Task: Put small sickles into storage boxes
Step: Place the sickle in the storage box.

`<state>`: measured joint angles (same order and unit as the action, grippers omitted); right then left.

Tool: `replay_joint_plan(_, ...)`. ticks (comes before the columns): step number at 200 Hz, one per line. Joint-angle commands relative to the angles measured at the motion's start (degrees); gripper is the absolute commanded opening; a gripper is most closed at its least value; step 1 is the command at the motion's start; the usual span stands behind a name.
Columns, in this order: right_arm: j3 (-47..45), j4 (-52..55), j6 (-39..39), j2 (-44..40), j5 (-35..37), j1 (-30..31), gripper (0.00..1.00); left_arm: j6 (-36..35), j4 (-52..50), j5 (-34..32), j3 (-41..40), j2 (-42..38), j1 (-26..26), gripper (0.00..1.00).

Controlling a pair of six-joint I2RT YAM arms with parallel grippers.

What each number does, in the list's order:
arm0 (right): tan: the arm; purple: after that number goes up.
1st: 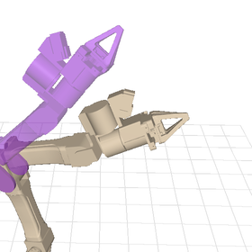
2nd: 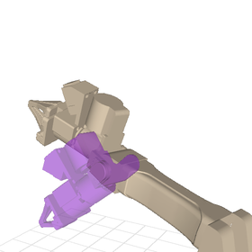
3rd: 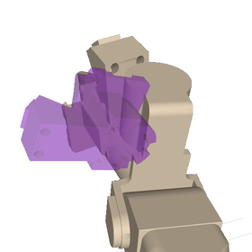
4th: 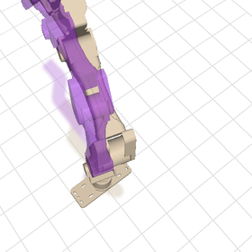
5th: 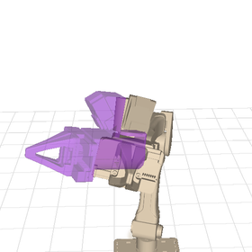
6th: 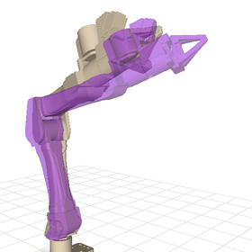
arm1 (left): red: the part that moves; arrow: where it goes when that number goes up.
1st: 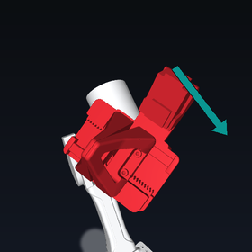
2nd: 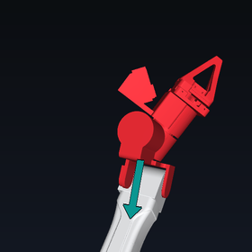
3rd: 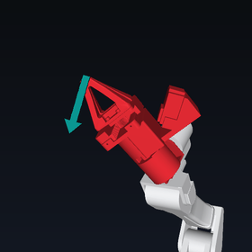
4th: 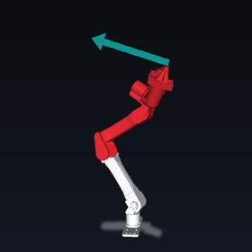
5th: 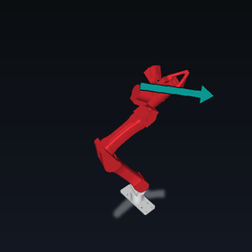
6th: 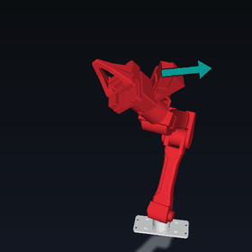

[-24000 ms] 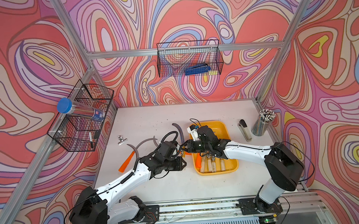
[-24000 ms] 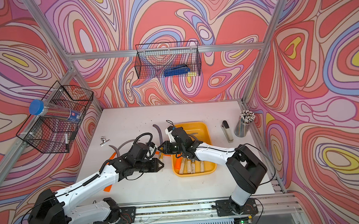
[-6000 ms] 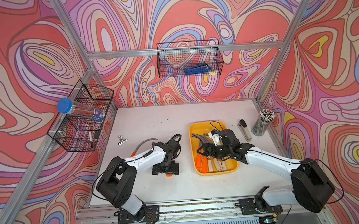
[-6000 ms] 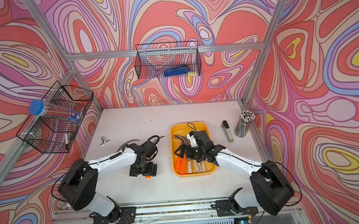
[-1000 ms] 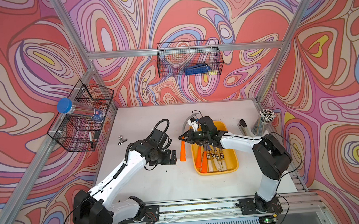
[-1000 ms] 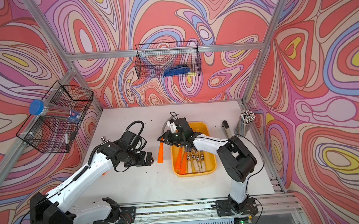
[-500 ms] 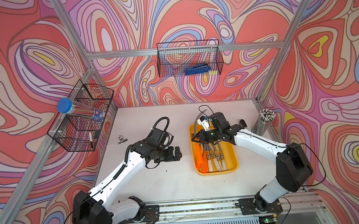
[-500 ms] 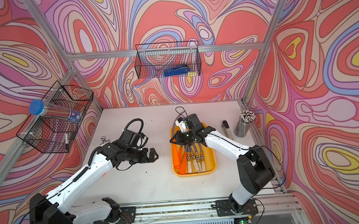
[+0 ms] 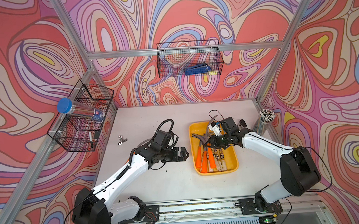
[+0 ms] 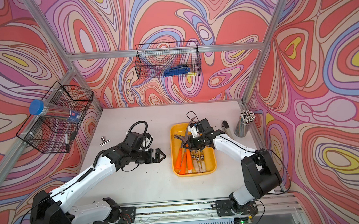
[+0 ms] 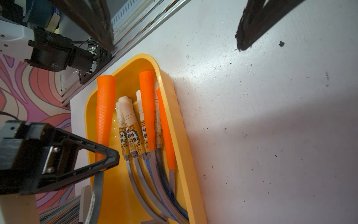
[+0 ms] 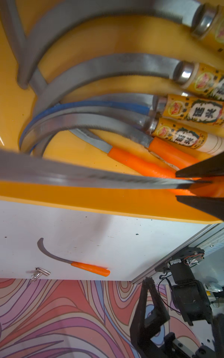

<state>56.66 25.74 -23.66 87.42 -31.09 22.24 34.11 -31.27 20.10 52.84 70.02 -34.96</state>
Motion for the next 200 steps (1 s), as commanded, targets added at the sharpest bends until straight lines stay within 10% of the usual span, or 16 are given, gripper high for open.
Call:
replay_joint_plan(1,-1.9,-1.7,1.8,-1.0,1.8,-1.4,0.0,0.9,4.2,0.8,-0.5,1.9,-1.5,1.0)
replay_joint_plan(200,-3.6,-3.3,3.0,6.0,15.3,-7.6,0.0,-1.2,7.1,2.2,-0.4,7.6,-3.6,1.0)
